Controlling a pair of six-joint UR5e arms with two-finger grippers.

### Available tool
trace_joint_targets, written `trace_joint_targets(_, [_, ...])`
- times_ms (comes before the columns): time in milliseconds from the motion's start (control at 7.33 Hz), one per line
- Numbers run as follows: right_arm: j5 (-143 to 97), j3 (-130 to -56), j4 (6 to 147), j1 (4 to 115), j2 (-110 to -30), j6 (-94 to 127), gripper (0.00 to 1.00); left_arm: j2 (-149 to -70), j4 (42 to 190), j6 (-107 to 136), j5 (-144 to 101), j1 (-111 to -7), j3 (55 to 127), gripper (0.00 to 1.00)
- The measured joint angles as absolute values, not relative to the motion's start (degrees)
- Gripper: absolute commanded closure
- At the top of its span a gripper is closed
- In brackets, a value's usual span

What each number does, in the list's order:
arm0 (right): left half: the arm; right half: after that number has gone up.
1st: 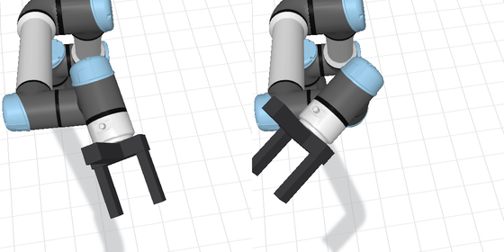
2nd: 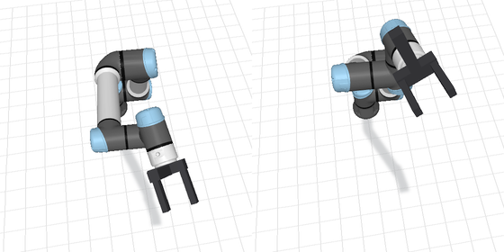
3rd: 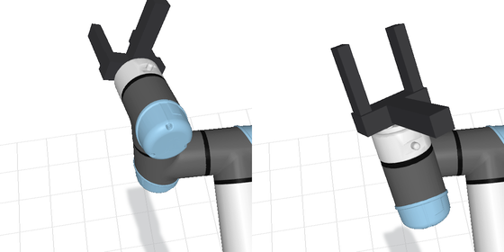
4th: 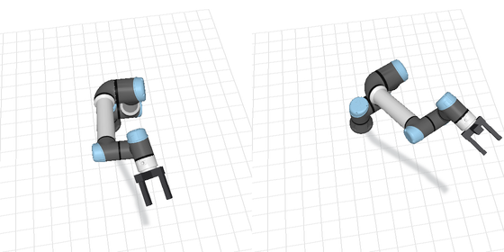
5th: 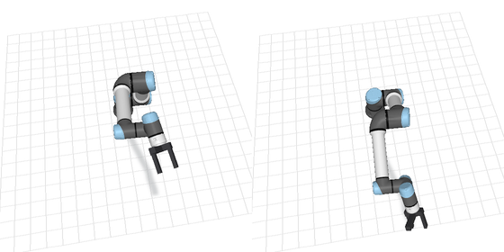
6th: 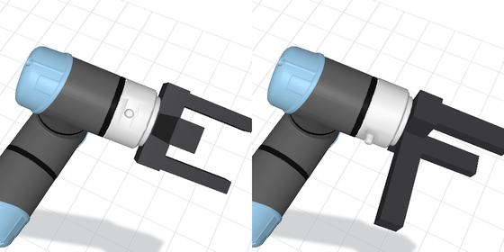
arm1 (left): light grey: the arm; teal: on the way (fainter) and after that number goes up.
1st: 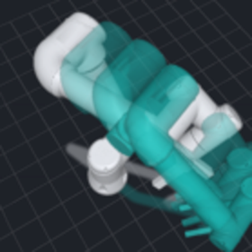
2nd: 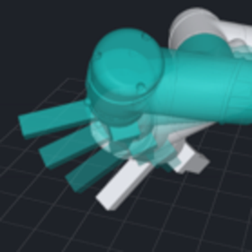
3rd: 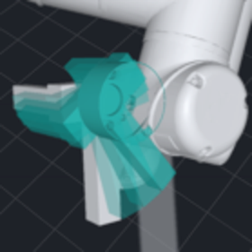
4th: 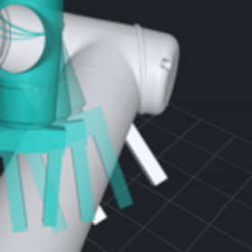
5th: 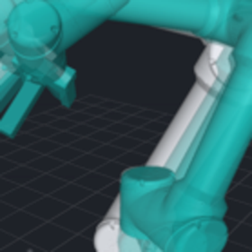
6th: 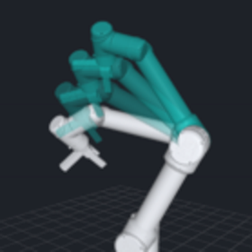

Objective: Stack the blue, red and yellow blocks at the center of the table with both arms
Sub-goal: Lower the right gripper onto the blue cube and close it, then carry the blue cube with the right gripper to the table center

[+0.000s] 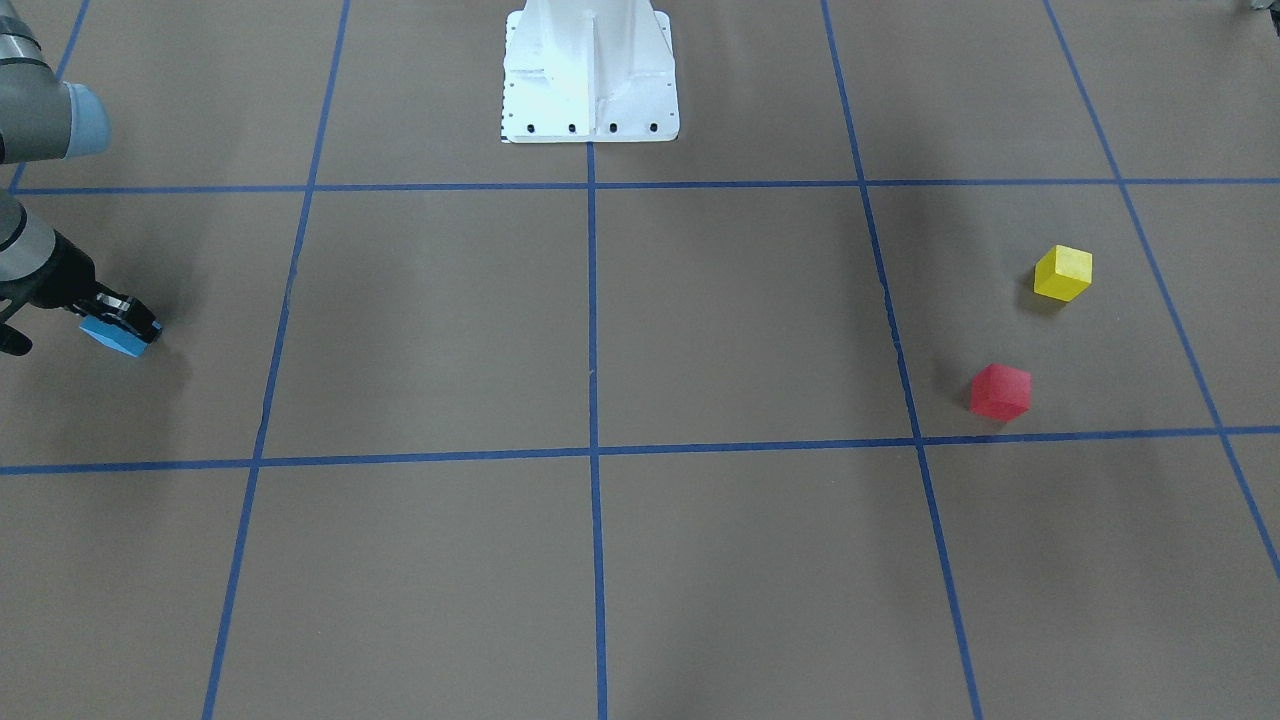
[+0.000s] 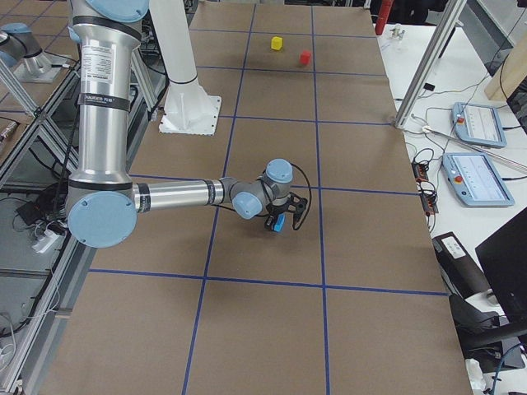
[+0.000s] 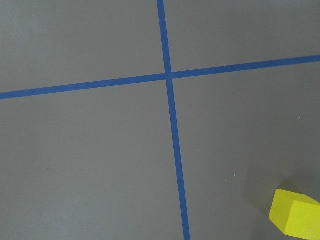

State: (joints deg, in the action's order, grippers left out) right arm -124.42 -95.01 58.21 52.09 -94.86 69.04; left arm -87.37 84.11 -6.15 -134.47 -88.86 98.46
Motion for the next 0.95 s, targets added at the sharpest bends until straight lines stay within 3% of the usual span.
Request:
trace_joint_targets(545, [-124.0,-101.9,59.8,51.3,-90.0,69.5,1.0,-87.4,84.1,-6.1,-134.5,-88.8,98.5,0.0])
trace_joint_targets(955, [-120.7,-100.7,75.2,42.4,-71.6,70.2,1.0,-87.5,85.8,-6.0,-134.5,-88.8,98.1,0.0])
